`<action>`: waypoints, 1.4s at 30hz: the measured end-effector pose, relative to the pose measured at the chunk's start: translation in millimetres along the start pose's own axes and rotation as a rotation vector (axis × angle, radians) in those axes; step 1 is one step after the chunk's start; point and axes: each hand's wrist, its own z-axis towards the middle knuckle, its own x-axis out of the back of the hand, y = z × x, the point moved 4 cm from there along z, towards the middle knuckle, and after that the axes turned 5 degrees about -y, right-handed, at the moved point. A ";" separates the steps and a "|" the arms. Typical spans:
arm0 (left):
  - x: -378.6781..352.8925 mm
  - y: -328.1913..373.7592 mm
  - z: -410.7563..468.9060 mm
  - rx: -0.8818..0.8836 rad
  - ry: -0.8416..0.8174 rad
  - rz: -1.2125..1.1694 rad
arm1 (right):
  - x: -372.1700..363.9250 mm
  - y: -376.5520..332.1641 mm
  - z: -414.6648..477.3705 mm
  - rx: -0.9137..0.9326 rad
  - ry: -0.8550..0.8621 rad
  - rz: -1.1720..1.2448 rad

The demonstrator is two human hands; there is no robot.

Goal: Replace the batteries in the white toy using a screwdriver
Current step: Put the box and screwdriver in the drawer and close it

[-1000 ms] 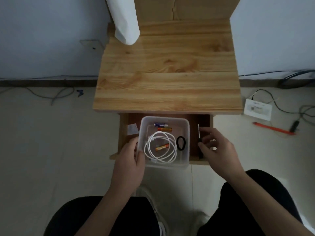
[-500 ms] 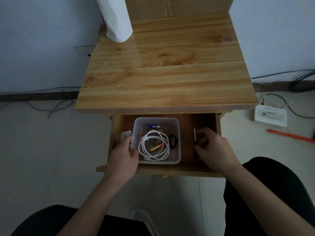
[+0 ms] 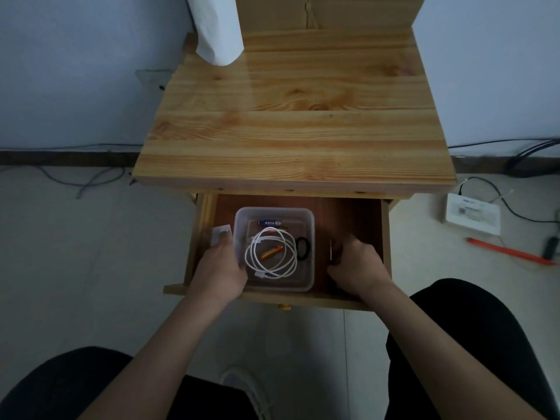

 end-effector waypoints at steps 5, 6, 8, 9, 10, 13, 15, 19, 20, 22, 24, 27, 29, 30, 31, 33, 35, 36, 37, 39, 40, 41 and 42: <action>-2.0 1.0 4.6 0.065 0.017 0.040 | -1.3 0.4 2.5 -0.037 0.015 -0.039; -1.7 0.7 5.4 0.070 0.020 0.048 | -1.6 0.0 3.2 -0.048 0.013 -0.048; 1.1 1.0 5.0 0.063 0.014 0.046 | -2.3 -1.4 4.2 -0.063 0.021 -0.068; 4.1 1.5 4.2 0.049 0.014 0.041 | -2.2 -2.6 4.5 -0.067 0.030 -0.081; 8.1 3.1 2.0 0.034 0.013 0.039 | -2.8 -3.4 5.5 -0.068 0.037 -0.092; 25.5 11.1 -9.7 -0.025 0.071 0.082 | -3.1 -6.8 5.8 -0.053 0.020 -0.131; 38.9 20.9 -23.2 -0.076 0.132 0.063 | 0.6 -9.0 -0.4 -0.025 0.011 -0.160; 64.0 46.5 -47.3 -0.246 0.201 -0.179 | 27.4 -19.8 -50.0 0.241 0.345 -0.156; 70.1 50.7 -50.2 -0.281 0.241 -0.198 | 29.0 -23.7 -69.0 0.334 0.371 -0.081; 82.2 55.9 -53.7 -0.370 0.354 -0.202 | 18.3 -30.4 -103.7 0.464 0.240 0.125; 97.0 59.9 -57.4 -0.477 0.474 -0.205 | -10.1 -31.1 -124.3 0.432 0.018 0.261; 113.9 63.0 -56.0 -0.620 0.582 -0.124 | -58.8 -21.8 -127.9 0.190 -0.237 0.319; 116.2 64.3 -46.9 -0.656 0.553 -0.036 | -77.6 -18.6 -121.8 0.095 -0.296 0.357; 114.4 65.7 -42.1 -0.658 0.511 0.001 | -82.4 -18.7 -118.5 0.073 -0.304 0.378; 111.3 68.2 -38.4 -0.661 0.471 0.038 | -84.4 -19.4 -115.9 0.061 -0.308 0.398; 102.5 75.4 -35.6 -0.679 0.413 0.114 | -85.0 -19.9 -111.1 0.046 -0.303 0.455; 94.5 81.8 -36.3 -0.706 0.382 0.157 | -84.6 -19.5 -106.4 0.028 -0.296 0.529; 92.0 83.8 -36.7 -0.717 0.379 0.163 | -86.3 -18.3 -103.5 0.015 -0.290 0.572; 90.5 84.7 -36.5 -0.721 0.382 0.169 | -89.5 -17.0 -100.4 0.000 -0.287 0.615; 88.8 83.5 -34.4 -0.720 0.396 0.178 | -97.1 -15.9 -95.5 -0.030 -0.289 0.690; 88.2 82.4 -33.0 -0.721 0.400 0.179 | -101.6 -15.9 -93.2 -0.032 -0.293 0.722; 87.6 81.6 -31.7 -0.724 0.402 0.180 | -106.0 -16.5 -91.0 -0.026 -0.299 0.756; 86.9 80.8 -30.6 -0.728 0.405 0.181 | -109.7 -18.0 -89.6 -0.019 -0.308 0.796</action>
